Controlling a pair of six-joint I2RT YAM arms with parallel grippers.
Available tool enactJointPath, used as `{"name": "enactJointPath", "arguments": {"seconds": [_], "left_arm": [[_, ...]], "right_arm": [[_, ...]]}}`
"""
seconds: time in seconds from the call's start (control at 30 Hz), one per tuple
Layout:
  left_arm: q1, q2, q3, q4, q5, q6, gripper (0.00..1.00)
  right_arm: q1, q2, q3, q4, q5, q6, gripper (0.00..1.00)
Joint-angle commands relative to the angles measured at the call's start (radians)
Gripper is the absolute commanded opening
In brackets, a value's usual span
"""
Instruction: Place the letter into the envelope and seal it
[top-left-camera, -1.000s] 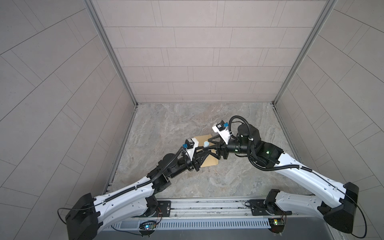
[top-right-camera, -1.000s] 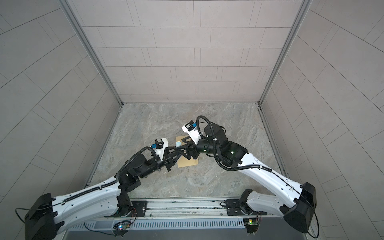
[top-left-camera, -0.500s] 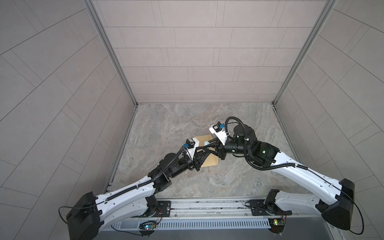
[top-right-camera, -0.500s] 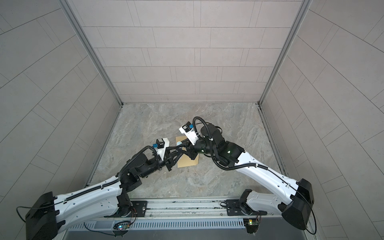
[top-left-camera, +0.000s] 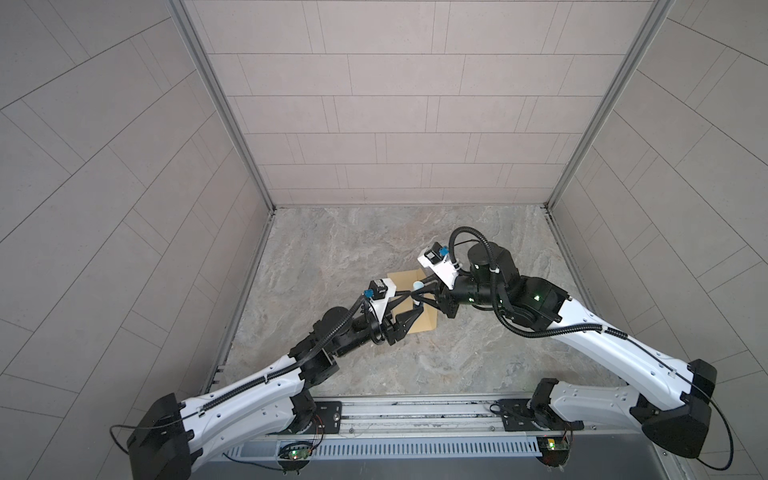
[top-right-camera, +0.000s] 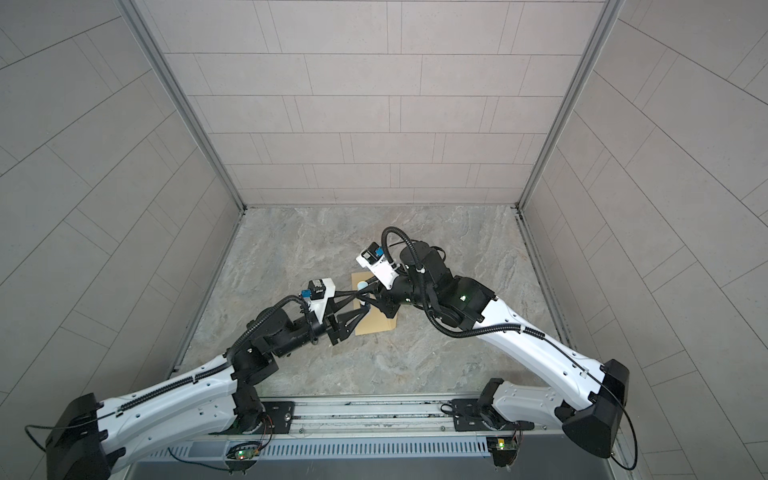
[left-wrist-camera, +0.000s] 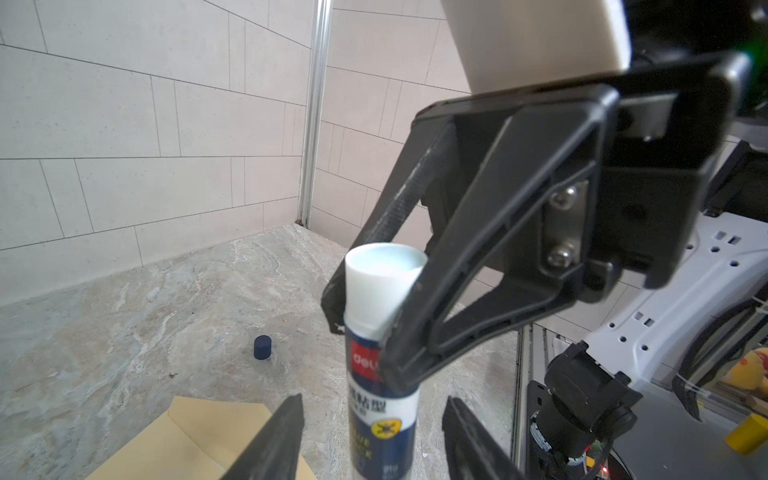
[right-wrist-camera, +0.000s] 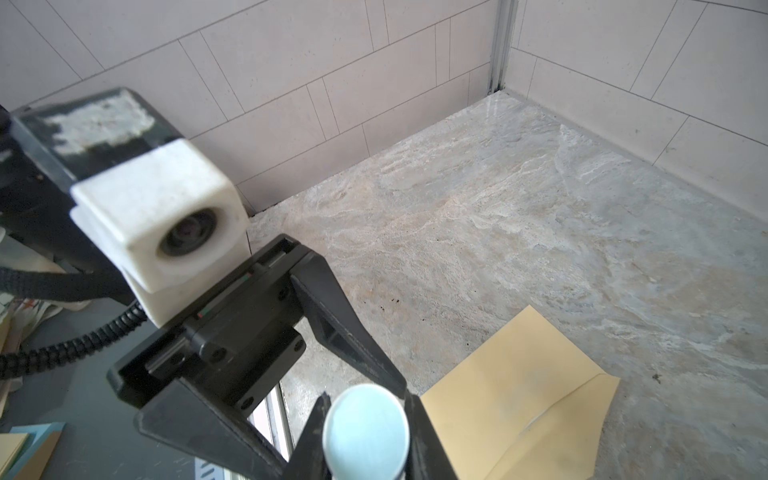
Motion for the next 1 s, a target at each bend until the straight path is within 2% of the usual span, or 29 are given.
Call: {"name": "enactJointPath", "arguments": {"seconds": [0.0, 0.33, 0.77, 0.97], "left_arm": [[0.029, -0.017, -0.008, -0.004, 0.082, -0.01, 0.6], [0.096, 0.048, -0.012, 0.103, 0.249, -0.109, 0.59], [0.102, 0.123, 0.001, 0.148, 0.315, -0.136, 0.39], [0.102, 0.136, 0.003, 0.155, 0.314, -0.144, 0.2]], "right_arm": [[0.003, 0.005, 0.035, -0.073, -0.006, -0.073, 0.06], [0.005, 0.028, 0.046, -0.085, -0.072, -0.079, 0.06], [0.008, 0.047, 0.053, -0.068, -0.075, -0.074, 0.06], [0.009, 0.055, 0.056, -0.066, -0.064, -0.075, 0.08]]}}
